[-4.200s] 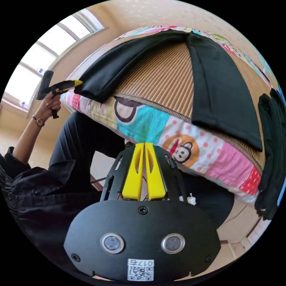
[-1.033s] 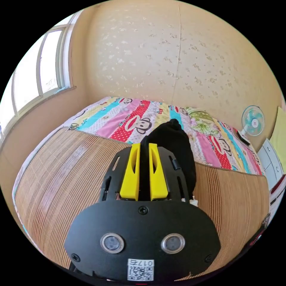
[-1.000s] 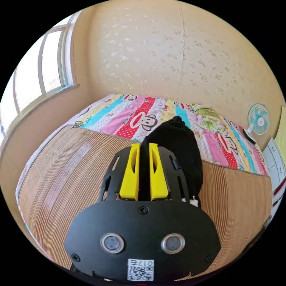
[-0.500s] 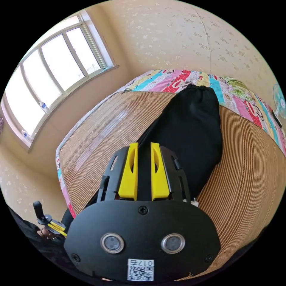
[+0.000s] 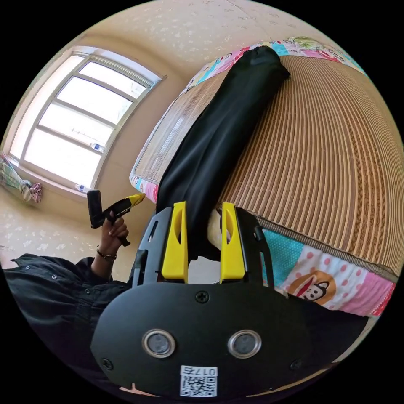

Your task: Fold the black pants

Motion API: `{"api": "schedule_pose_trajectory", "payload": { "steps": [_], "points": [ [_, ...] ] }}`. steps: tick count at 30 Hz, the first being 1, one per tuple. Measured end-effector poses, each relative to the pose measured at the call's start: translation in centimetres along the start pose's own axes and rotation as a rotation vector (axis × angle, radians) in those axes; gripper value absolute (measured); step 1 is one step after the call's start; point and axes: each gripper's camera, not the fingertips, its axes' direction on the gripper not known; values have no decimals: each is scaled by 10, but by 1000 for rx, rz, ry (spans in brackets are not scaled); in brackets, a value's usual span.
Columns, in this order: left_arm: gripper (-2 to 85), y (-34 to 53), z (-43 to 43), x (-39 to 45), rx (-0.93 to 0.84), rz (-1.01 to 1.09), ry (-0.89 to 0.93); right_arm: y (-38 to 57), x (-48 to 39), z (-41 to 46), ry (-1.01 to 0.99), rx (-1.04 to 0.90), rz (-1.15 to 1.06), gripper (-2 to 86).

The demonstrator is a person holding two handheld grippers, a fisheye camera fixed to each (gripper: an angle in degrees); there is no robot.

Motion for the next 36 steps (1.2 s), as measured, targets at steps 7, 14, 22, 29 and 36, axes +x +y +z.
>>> {"api": "schedule_pose_trajectory", "payload": {
  "steps": [7,14,22,29,36],
  "points": [
    [51,-20,80,9,-291,-14,-99,-14,-32,24,141,-149,-66,55],
    [51,36,115,60,-485,68,56,42,-41,-73,24,-13,-185,40],
    [79,10,86,72,-135,-24,75,65,1,-137,18,11,-25,73],
    [75,-86,153,96,-165,98,-85,-26,6,-149,149,71,30,91],
    [19,-80,139,92,-73,136,47,-69,-13,-164,168,105,0,41]
  ]
}}
